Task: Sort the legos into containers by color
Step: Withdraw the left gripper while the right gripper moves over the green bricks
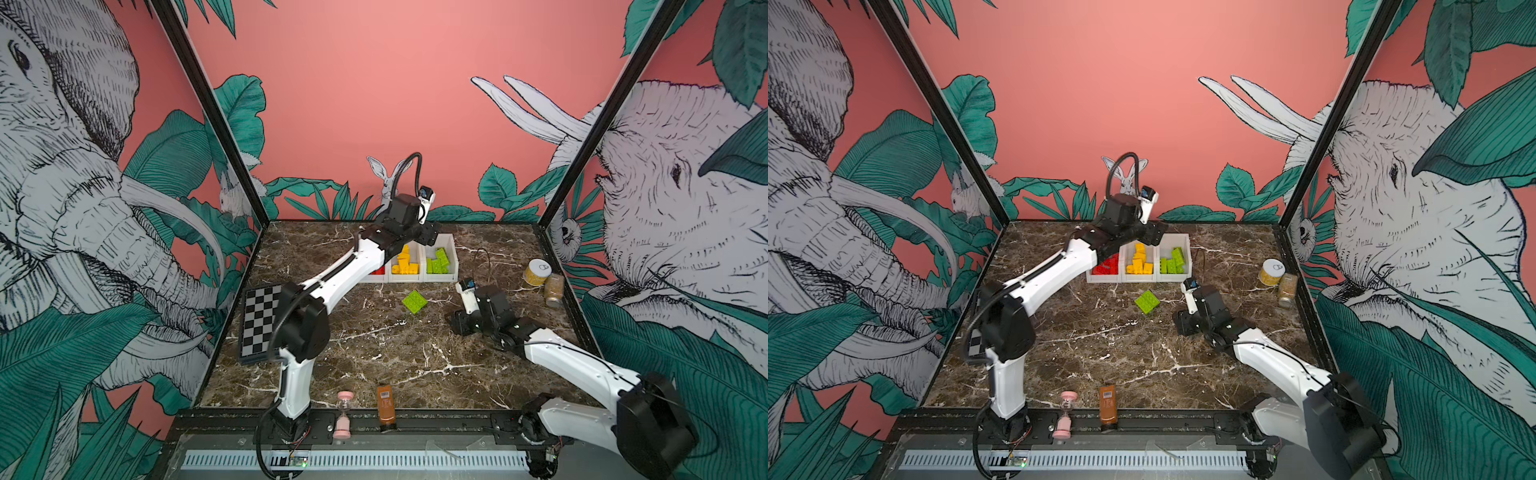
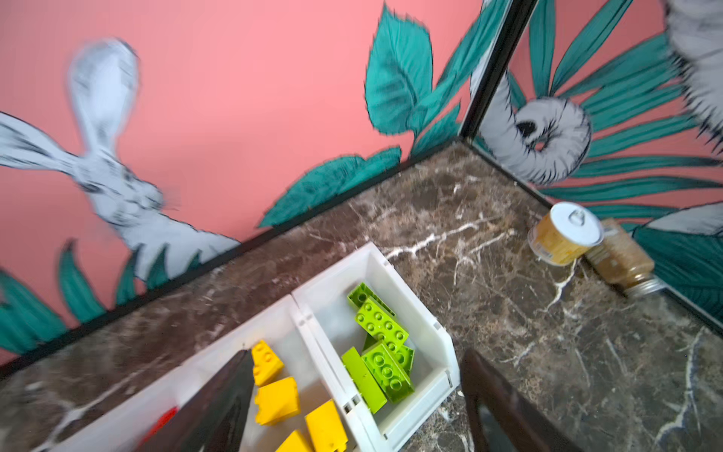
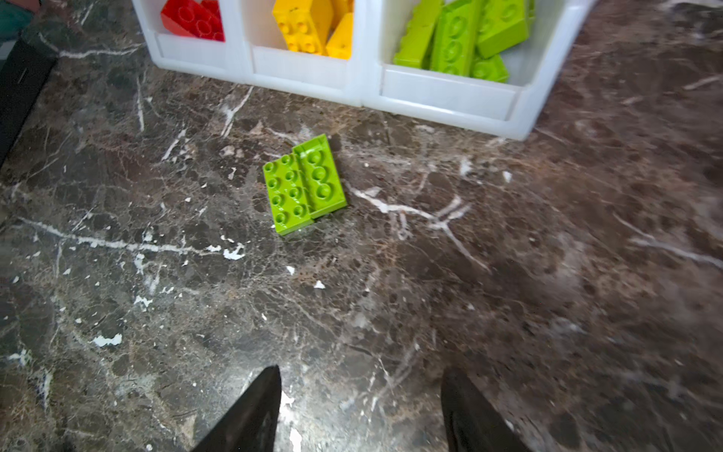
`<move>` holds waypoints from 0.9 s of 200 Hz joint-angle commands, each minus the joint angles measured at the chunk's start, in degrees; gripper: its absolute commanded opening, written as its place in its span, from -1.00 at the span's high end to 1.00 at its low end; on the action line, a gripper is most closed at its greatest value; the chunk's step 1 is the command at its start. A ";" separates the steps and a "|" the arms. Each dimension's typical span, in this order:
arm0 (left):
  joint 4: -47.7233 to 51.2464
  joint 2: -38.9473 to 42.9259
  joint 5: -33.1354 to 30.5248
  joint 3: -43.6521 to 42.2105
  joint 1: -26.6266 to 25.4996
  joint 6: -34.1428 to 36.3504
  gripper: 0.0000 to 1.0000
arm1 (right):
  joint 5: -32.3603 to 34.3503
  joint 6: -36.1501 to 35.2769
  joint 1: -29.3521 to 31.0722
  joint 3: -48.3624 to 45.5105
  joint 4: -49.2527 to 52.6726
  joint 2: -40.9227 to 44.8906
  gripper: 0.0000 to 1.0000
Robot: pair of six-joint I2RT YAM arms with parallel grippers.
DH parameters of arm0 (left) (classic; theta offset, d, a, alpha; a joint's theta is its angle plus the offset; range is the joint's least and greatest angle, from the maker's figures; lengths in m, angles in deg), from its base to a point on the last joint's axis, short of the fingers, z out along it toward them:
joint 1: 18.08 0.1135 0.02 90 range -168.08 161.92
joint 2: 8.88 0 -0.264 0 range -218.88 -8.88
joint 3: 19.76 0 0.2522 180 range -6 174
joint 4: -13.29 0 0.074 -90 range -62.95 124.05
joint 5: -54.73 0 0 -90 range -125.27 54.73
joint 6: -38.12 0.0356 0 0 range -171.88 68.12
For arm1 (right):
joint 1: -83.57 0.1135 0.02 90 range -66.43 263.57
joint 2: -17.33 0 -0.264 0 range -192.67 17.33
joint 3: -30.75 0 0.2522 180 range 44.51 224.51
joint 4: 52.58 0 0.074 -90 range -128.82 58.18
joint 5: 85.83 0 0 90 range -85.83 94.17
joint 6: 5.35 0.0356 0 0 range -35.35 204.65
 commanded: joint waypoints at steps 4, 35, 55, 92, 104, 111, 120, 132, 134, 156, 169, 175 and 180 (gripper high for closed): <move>-1.83 11.73 -6.73 -13.34 2.12 -2.19 -0.73 | -4.30 -1.35 3.44 3.21 -6.07 -7.11 -0.32; -5.96 23.27 -6.16 -32.78 8.32 -7.86 -0.74 | -7.22 0.34 5.09 6.96 -10.39 -15.16 -0.34; -9.96 28.84 -10.17 -43.22 9.61 -6.59 -0.75 | -7.23 1.55 5.19 8.88 -12.24 -18.28 -0.34; -15.44 32.00 -15.79 -54.17 11.88 -8.97 -0.78 | -7.33 2.38 5.54 11.32 -15.37 -22.77 -0.34; -17.21 31.75 -15.70 -56.29 12.38 -9.64 -0.78 | -7.65 2.70 5.64 12.83 -15.31 -24.06 -0.34; -17.50 31.51 -15.43 -57.09 12.63 -9.48 -0.78 | -7.78 2.87 5.65 13.75 -15.27 -24.82 -0.34; -16.25 31.25 -15.90 -57.28 12.81 -9.87 -0.78 | -8.00 3.15 5.82 14.71 -15.35 -25.77 -0.34; -15.07 31.28 -15.89 -57.89 13.09 -10.04 -0.78 | -8.04 3.12 6.23 16.06 -14.73 -26.89 -0.34; -14.84 31.40 -15.87 -58.05 13.10 -9.95 -0.78 | -8.08 3.13 6.33 16.31 -14.61 -27.15 -0.34; -15.39 32.79 -16.13 -61.06 13.28 -8.25 -0.79 | -8.41 2.84 7.12 18.54 -13.51 -29.31 -0.34; -16.86 33.88 -16.31 -62.95 13.62 -9.03 -0.79 | -8.78 2.62 7.43 19.40 -13.37 -30.42 -0.33; -17.82 34.34 -16.37 -63.79 13.78 -9.52 -0.79 | -9.05 2.47 7.48 19.62 -13.27 -30.81 -0.33; -18.47 34.71 -16.31 -64.42 13.80 -9.78 -0.79 | -9.23 2.49 7.55 19.81 -13.49 -31.08 -0.33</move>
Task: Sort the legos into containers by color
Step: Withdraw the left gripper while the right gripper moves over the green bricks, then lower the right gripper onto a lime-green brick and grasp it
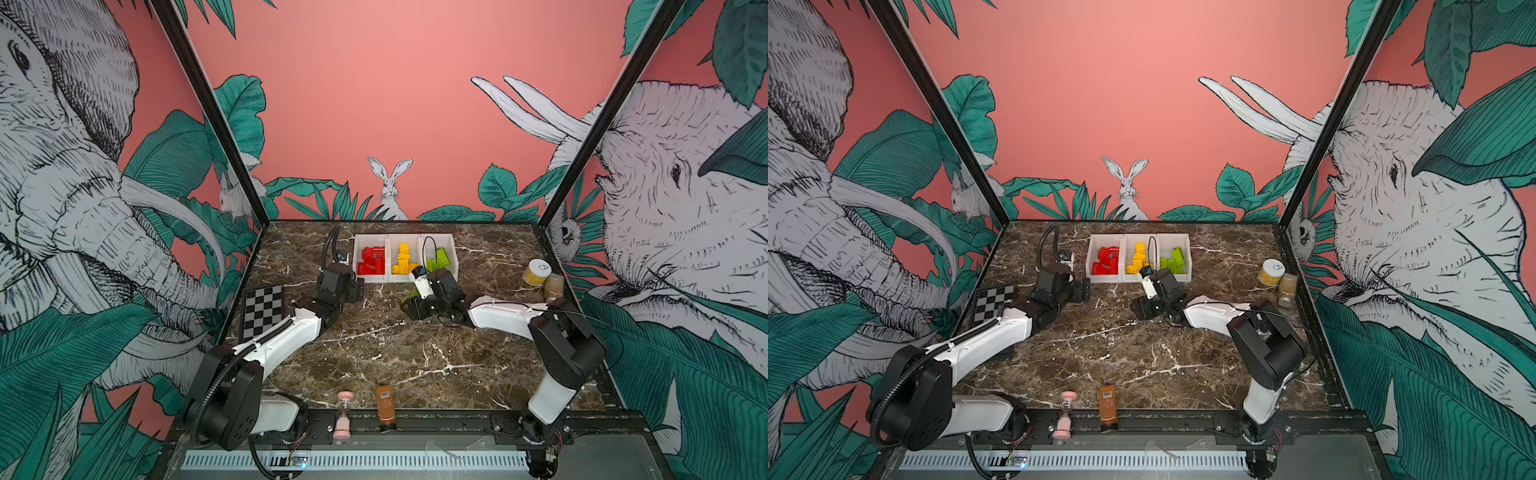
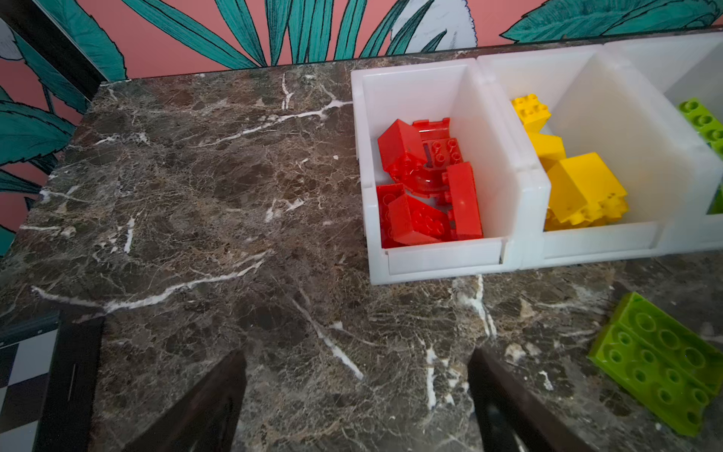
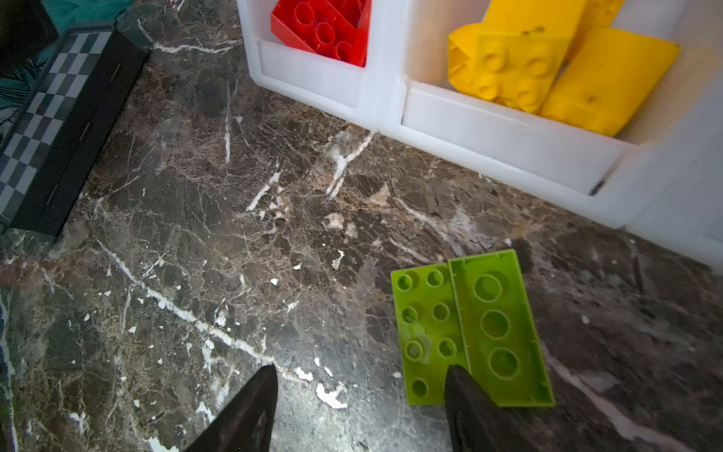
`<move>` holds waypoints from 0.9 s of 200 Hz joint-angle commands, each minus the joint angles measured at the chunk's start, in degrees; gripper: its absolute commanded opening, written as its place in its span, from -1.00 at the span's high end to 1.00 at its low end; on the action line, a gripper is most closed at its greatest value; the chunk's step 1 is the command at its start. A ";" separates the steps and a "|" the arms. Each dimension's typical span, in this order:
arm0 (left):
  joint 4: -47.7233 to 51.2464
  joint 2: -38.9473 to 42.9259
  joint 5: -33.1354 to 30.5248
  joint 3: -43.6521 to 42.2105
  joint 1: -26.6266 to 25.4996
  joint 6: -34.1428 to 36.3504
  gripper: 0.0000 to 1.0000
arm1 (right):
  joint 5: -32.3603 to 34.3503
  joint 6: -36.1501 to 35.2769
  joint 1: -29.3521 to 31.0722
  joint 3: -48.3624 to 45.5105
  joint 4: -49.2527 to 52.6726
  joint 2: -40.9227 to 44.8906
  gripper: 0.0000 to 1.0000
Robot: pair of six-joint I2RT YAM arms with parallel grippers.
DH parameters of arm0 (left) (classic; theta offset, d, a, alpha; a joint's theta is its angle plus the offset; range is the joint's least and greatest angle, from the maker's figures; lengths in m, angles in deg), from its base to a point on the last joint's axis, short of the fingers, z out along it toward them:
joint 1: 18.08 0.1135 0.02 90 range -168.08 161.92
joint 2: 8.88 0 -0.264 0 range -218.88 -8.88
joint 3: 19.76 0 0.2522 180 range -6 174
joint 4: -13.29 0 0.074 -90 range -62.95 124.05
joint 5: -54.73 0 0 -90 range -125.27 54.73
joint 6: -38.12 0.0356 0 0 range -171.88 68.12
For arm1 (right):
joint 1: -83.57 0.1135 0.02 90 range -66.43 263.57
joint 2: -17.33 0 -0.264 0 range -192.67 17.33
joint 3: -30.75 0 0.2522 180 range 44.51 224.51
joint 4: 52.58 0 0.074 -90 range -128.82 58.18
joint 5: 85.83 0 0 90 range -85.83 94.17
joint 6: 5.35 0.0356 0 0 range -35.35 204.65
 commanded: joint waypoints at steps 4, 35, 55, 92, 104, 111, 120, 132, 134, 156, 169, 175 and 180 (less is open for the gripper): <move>-3.93 3.34 -0.91 -3.37 0.62 -1.23 -0.80 | -1.10 -0.05 0.75 1.47 -0.73 -1.50 -0.33; -5.61 6.73 -1.69 -6.32 0.62 -0.73 -0.80 | -0.77 -0.03 0.95 1.79 -0.29 -2.35 -0.33; -5.45 8.37 -2.51 -7.26 0.67 -0.37 -0.80 | -0.72 0.07 1.31 2.10 0.20 -3.17 -0.33; -4.87 9.95 -3.04 -7.54 0.61 -0.53 -0.80 | -1.09 0.11 2.61 3.40 1.27 -5.06 -0.34; -4.94 10.76 -2.78 -7.74 0.62 -0.43 -0.80 | -1.13 0.21 3.04 3.57 1.40 -5.54 -0.33; -4.94 11.24 -2.83 -7.85 0.62 -0.40 -0.80 | -1.30 0.32 3.16 3.73 1.56 -5.79 -0.33; -4.87 11.59 -3.04 -7.96 0.62 -0.16 -0.80 | -1.47 0.55 3.43 3.95 1.88 -6.16 -0.33; -4.62 11.92 -3.72 -7.97 0.62 0.10 -0.80 | -1.65 0.50 3.61 4.33 2.53 -6.59 -0.33; -4.57 12.00 -3.79 -7.98 0.62 0.15 -0.80 | -1.68 0.47 3.71 4.38 2.66 -6.60 -0.33; -4.52 12.21 -4.01 -8.10 0.62 0.25 -0.80 | -2.01 0.48 4.24 4.58 3.54 -6.89 -0.33; -4.53 12.16 -4.13 -8.08 0.62 0.29 -0.80 | -2.33 0.29 4.74 4.69 4.40 -6.73 -0.33; -4.55 12.13 -4.23 -8.10 0.61 0.34 -0.80 | -2.78 -0.17 5.06 4.81 4.64 -6.51 -0.33; -4.54 12.12 -4.28 -8.14 0.62 0.34 -0.80 | -3.07 -0.66 5.43 4.68 4.80 -6.10 -0.33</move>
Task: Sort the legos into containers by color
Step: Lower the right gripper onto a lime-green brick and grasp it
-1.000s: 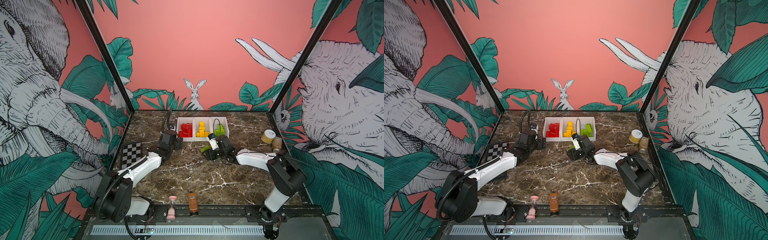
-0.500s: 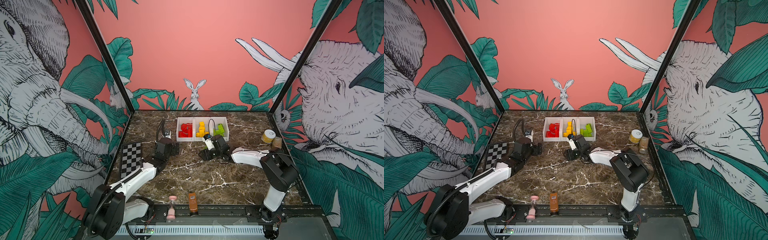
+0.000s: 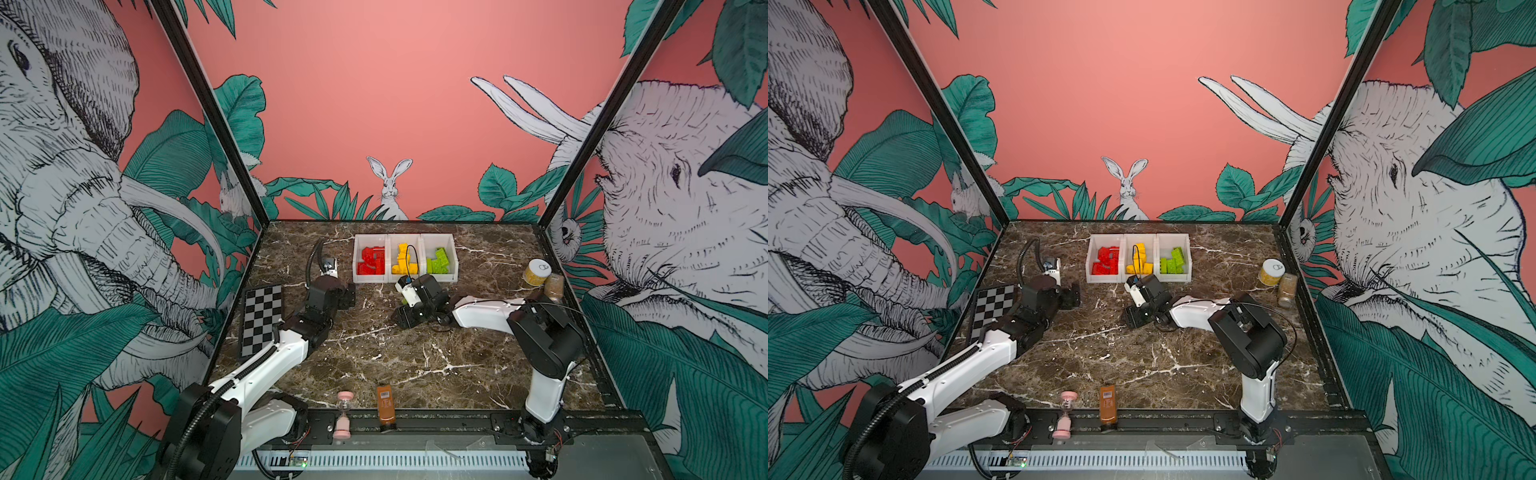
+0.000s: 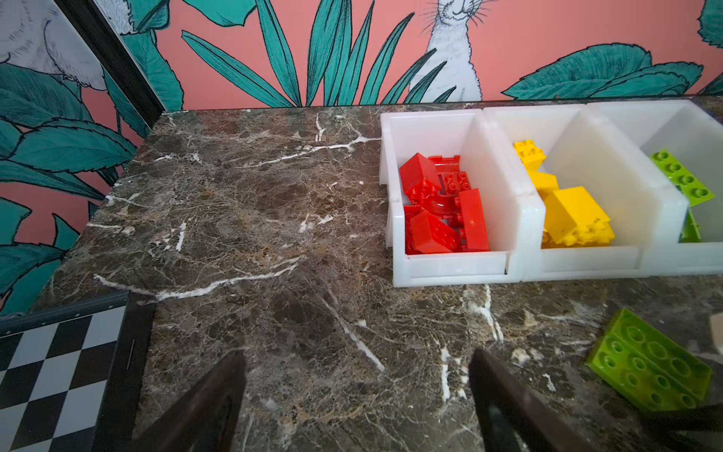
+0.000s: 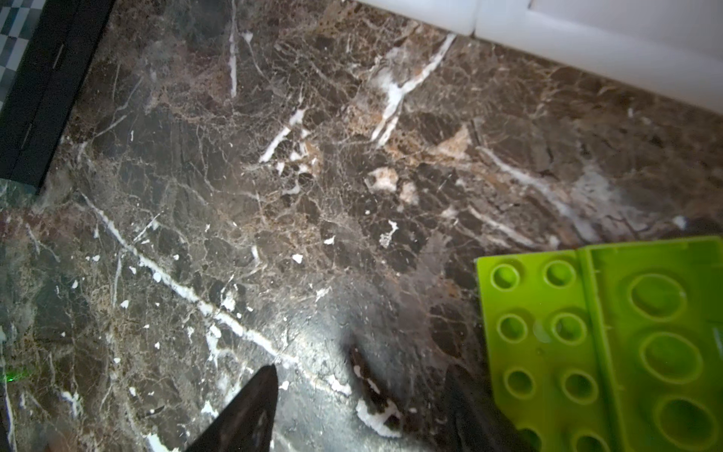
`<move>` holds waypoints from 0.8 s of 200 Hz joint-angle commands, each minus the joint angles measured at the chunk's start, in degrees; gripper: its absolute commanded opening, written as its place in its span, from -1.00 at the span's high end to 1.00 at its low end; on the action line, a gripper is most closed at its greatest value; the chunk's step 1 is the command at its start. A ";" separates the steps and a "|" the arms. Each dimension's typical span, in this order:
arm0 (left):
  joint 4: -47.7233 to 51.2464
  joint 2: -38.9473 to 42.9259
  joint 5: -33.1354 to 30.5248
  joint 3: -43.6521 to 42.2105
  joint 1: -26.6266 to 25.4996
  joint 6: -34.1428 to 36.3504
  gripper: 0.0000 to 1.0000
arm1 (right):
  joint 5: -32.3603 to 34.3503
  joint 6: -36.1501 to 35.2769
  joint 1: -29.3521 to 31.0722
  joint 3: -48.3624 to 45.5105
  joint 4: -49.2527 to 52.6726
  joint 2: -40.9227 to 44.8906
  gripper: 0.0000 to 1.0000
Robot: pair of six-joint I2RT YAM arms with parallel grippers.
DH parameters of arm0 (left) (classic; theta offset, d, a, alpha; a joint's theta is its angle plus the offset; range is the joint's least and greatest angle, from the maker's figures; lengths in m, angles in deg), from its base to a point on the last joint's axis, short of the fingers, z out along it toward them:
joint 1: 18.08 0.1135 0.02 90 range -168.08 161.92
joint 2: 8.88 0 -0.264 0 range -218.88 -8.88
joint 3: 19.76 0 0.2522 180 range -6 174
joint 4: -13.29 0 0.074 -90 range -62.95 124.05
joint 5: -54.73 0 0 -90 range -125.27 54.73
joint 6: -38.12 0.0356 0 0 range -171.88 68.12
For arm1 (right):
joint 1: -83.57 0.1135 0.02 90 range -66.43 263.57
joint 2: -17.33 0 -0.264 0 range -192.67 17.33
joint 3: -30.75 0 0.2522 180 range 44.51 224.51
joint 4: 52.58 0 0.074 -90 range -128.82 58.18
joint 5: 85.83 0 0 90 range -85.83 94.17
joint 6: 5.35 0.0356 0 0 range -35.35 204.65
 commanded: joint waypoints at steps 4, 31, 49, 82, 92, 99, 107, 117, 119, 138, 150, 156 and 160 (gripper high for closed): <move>-0.57 1.07 -1.19 -1.04 0.36 0.30 -0.80 | -1.43 -1.27 1.67 0.90 1.38 0.63 -0.32; -0.78 1.15 -1.44 -1.23 0.36 0.41 -0.80 | 5.76 -1.23 1.97 -1.24 0.91 4.59 -0.33; -0.94 1.32 -1.62 -1.46 0.36 0.39 -0.80 | 10.03 -3.66 1.43 0.77 4.71 4.19 -0.37; -1.53 1.58 -2.18 -1.89 0.36 0.78 -0.80 | 10.70 -5.34 1.12 2.79 3.94 3.06 -0.38; -1.49 1.58 -2.36 -1.94 0.36 0.89 -0.80 | 11.96 -5.77 1.06 3.53 4.24 2.61 -0.38; -1.36 1.58 -2.55 -1.89 0.40 0.83 -0.80 | 12.96 -6.15 1.01 4.27 5.03 2.12 -0.38; -1.54 1.76 -2.60 -2.16 0.34 0.65 -0.80 | 14.12 -6.46 0.90 4.66 5.39 1.66 -0.38; -2.03 2.03 -2.45 -2.46 0.36 0.75 -0.80 | 14.61 -6.33 0.74 4.76 5.16 1.09 -0.38; -2.05 2.03 -2.44 -2.46 0.36 0.81 -0.80 | 14.65 -6.33 0.60 4.86 5.18 0.97 -0.38; -1.64 1.96 -2.47 -2.19 0.36 0.91 -0.80 | 14.19 -5.78 0.19 5.44 5.07 -0.43 -0.39; -1.62 1.94 -2.34 -2.18 0.35 0.88 -0.80 | 13.50 -5.62 0.18 5.76 5.22 -1.26 -0.39; -1.61 1.94 -2.27 -2.20 0.36 0.91 -0.80 | 13.20 -5.50 0.20 5.86 5.32 -1.55 -0.38; -1.63 1.85 -2.30 -2.20 0.36 0.91 -0.80 | 13.01 -5.42 0.18 5.88 5.33 -1.71 -0.38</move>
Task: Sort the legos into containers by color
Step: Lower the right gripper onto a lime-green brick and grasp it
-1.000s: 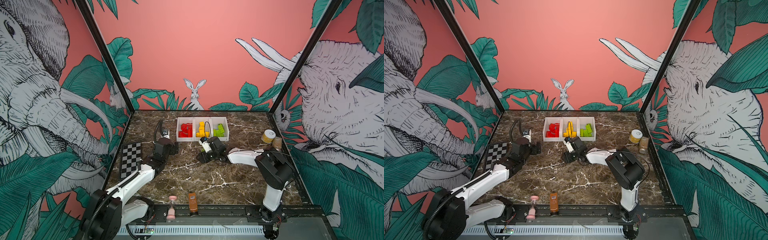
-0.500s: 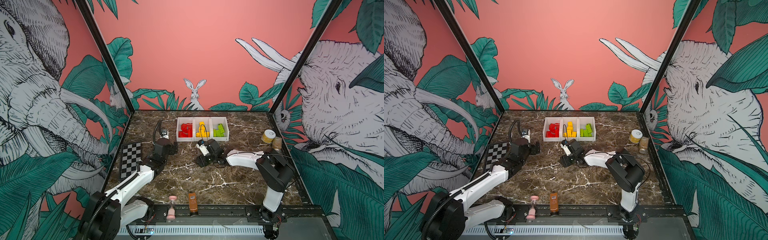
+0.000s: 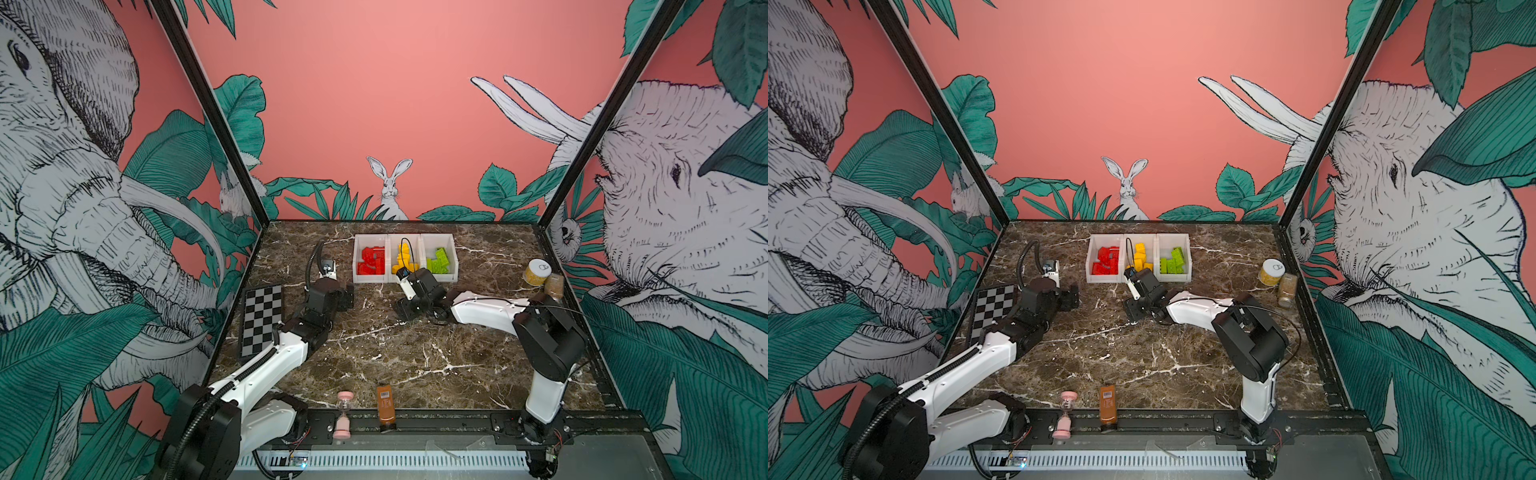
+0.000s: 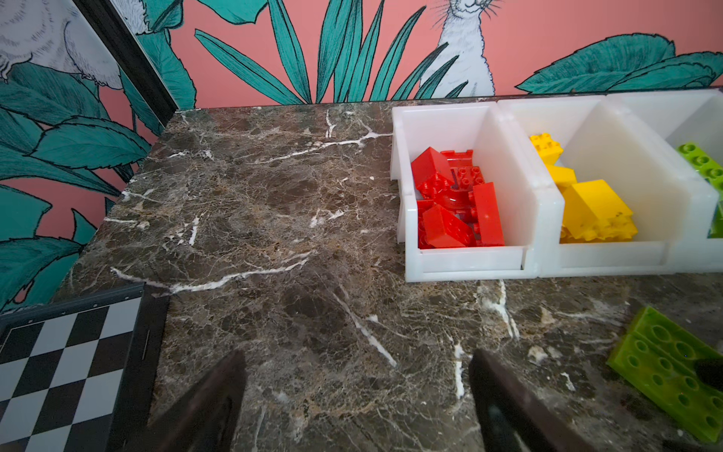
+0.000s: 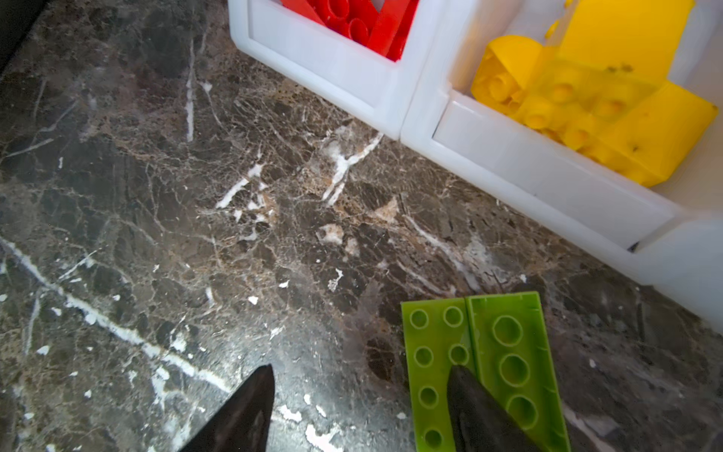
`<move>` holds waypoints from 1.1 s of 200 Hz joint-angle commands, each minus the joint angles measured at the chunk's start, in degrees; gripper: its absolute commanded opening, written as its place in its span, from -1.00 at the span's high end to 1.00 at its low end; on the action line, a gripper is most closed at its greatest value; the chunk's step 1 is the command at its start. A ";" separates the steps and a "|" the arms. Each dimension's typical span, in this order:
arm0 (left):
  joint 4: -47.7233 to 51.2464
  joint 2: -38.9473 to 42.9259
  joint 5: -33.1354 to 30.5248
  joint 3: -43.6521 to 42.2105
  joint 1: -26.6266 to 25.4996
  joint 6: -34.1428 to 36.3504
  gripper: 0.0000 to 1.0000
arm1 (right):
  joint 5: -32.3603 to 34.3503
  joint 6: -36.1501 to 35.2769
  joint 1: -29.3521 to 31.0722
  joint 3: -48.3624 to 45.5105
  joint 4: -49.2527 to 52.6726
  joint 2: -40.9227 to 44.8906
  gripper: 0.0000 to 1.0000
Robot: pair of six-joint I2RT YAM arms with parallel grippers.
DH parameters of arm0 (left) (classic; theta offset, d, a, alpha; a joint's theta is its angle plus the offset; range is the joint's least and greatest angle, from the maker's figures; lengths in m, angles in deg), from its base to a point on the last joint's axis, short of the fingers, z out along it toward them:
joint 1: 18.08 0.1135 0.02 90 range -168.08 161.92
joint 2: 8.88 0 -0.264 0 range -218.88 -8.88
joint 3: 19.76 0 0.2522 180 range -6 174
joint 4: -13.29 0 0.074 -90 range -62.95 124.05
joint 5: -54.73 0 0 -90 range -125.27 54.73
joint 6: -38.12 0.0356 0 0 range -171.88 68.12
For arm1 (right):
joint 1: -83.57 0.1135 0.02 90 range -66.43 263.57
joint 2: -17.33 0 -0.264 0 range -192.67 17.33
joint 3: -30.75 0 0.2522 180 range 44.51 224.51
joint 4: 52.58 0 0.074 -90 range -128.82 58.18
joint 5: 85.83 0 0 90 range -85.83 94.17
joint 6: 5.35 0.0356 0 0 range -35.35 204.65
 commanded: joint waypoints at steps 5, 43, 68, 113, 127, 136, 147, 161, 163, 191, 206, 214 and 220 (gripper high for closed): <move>-0.99 1.32 -0.78 -0.67 0.36 0.37 -0.80 | 0.30 -0.10 -0.39 0.83 0.65 -2.17 -0.38; -0.73 1.43 -0.70 -0.55 0.36 0.33 -0.80 | -2.91 0.26 -0.37 0.54 1.31 -2.63 -0.39; -0.73 1.37 -0.70 -0.58 0.36 0.37 -0.80 | -6.28 0.66 -0.37 0.89 2.65 -3.34 -0.38; -0.74 1.34 -1.05 -0.62 0.35 0.40 -0.80 | -13.38 1.41 0.18 0.52 6.24 -1.60 -0.36; -0.72 1.43 -1.08 -0.67 0.36 0.46 -0.80 | -14.57 0.90 0.64 0.28 8.07 0.44 -0.34; -0.72 1.44 -1.26 -0.67 0.36 0.45 -0.80 | -14.42 0.74 1.09 0.06 9.01 2.21 -0.33; -0.73 1.44 -1.52 -0.76 0.36 0.43 -0.80 | -13.13 1.03 1.34 -0.24 10.00 4.40 -0.33; -0.77 1.35 -1.53 -0.76 0.36 0.42 -0.80 | -9.52 1.46 1.39 0.10 11.63 6.74 -0.33; -0.74 1.37 -1.50 -0.76 0.36 0.45 -0.80 | -8.82 1.47 1.41 0.10 11.88 6.89 -0.33; -0.83 1.10 -1.40 -0.68 0.36 0.42 -0.80 | -2.62 -0.42 1.50 1.07 13.53 6.20 -0.36; -0.85 1.16 -1.39 -0.60 0.39 0.46 -0.80 | -1.47 -1.72 1.46 2.45 14.67 3.81 -0.35; -0.86 1.25 -1.44 -0.72 0.38 0.45 -0.80 | -1.12 -2.32 1.37 3.01 14.65 2.54 -0.35; -0.82 1.27 -1.42 -0.76 0.36 0.54 -0.80 | -1.05 -2.96 1.36 3.50 14.84 1.57 -0.35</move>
